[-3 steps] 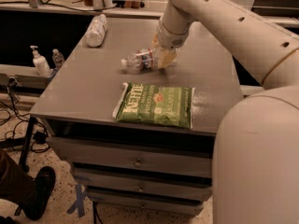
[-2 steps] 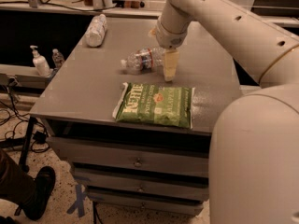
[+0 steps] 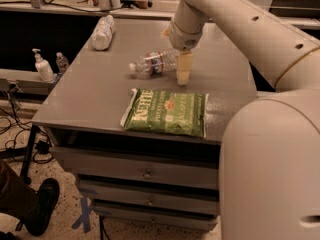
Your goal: Knock water bottle over
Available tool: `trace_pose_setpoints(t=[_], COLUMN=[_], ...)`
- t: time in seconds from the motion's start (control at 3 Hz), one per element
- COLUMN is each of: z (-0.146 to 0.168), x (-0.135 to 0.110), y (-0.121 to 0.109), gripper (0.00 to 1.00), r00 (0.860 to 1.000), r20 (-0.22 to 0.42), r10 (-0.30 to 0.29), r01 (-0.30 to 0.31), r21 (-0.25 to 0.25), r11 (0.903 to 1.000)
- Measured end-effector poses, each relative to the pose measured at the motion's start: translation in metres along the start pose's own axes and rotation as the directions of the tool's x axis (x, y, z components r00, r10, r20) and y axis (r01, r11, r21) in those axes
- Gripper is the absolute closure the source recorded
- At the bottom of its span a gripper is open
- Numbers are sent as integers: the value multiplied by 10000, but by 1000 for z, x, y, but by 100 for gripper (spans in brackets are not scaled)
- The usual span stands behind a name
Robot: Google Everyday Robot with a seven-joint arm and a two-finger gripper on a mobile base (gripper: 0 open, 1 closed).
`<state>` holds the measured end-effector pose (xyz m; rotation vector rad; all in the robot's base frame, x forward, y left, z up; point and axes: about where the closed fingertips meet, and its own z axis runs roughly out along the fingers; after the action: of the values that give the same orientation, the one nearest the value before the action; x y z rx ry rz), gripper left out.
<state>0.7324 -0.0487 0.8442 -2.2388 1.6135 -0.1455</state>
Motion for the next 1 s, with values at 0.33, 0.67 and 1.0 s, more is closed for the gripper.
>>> trace_pose_setpoints(t=[0.33, 0.67, 1.0], z=[-11, -19, -48], x=[15, 41, 61], y=[-15, -21, -26], gripper=[0, 0, 0], r00=[9994, 9933, 9811], r20=[87, 241, 454], r10=[344, 1134, 1883], r01=[-346, -1131, -1889], r21=[131, -131, 104], r11=[9993, 9935, 9819])
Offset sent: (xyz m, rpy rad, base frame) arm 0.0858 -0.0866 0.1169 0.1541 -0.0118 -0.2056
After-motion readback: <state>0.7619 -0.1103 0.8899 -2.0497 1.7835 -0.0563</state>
